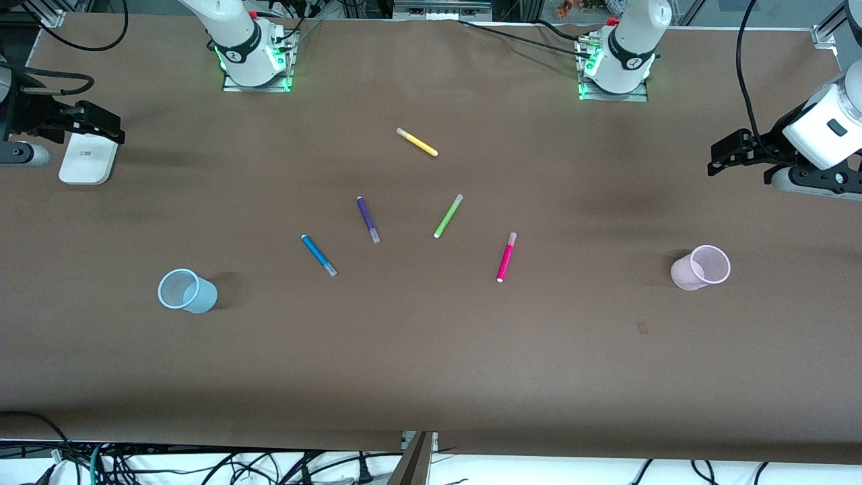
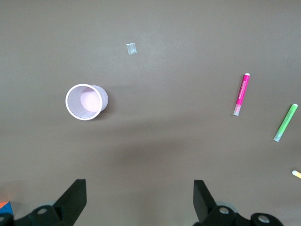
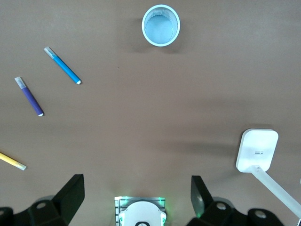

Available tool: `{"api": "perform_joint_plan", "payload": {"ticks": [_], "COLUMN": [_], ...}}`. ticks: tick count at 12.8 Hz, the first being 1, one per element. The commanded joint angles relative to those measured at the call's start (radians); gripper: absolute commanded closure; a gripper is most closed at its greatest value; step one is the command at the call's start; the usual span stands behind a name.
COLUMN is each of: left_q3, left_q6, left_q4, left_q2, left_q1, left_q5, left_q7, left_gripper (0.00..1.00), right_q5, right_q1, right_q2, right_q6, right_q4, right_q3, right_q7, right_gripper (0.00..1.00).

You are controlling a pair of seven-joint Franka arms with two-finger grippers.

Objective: Place pink and blue markers in matching cups

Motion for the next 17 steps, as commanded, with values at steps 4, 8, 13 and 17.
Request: {"api": "perform_joint_plan", "payload": {"ticks": [4,8,13,17], "left_q3": [-0.003,0.000,-0.003,-0.008], "left_q6": [-0.009,0.023,0.031,0.024], "left_q4": [0.004,0.004,0.007,0.007], "left_q2": [-0.002,-0.002,0.000,0.000], "left_q1": [0.011,0.000,0.011,0.010], "left_q5": [0.015,-0.001,0.006,0.014], "left_q7": [0.006,0.002,0.005,0.006], "left_gripper": [0.00,0.00,0.00,0.00], "right_q5": [0.015,0.020,0.020,0.029], "right_q1": [-0.008,-0.007,0.019,0.090], "right_q2": [0.011,0.020,0.107,0.215], "right_q6": [-0.007,0.025,0.062,0.148], "right_q4": [0.025,0.025,0.023,0.025], "right_q3": [0.001,0.001,0.009,0.011], "right_q7": [0.000,0.012,0.000,0.000], "right_gripper": [0.00,0.00,0.00,0.00]}}
